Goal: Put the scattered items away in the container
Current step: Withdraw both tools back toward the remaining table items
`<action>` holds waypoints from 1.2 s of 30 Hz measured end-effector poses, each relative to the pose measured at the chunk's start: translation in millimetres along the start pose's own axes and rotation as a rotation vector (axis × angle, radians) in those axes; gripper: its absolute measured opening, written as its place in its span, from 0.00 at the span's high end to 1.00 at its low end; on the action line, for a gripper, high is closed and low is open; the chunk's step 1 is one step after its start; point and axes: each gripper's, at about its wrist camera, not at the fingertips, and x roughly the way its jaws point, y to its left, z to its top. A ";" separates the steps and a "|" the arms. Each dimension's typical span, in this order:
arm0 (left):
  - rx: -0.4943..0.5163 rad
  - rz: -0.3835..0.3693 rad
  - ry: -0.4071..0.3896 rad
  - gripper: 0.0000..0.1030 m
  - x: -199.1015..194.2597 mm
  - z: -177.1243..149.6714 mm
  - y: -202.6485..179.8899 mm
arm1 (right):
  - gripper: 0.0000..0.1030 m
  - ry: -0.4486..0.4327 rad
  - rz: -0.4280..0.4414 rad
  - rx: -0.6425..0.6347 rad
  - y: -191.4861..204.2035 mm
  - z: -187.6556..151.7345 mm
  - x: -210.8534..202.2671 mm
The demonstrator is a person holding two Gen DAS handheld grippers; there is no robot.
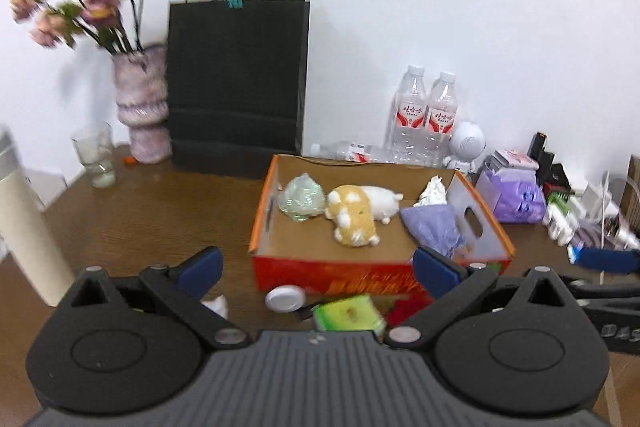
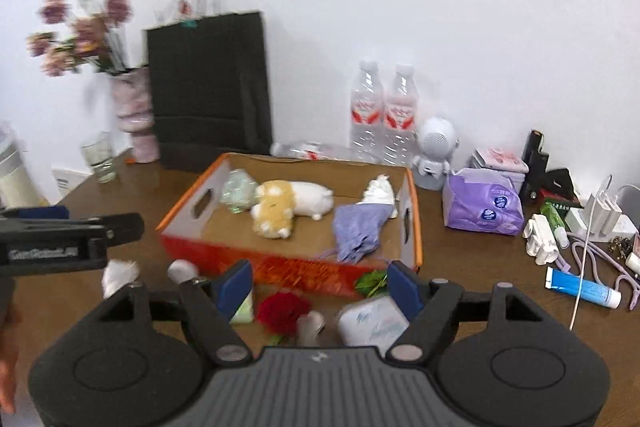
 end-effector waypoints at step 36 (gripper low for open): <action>-0.065 -0.042 0.010 0.00 -66.9 -217.1 7.3 | 0.16 -0.069 0.067 0.203 8.2 -213.5 -51.8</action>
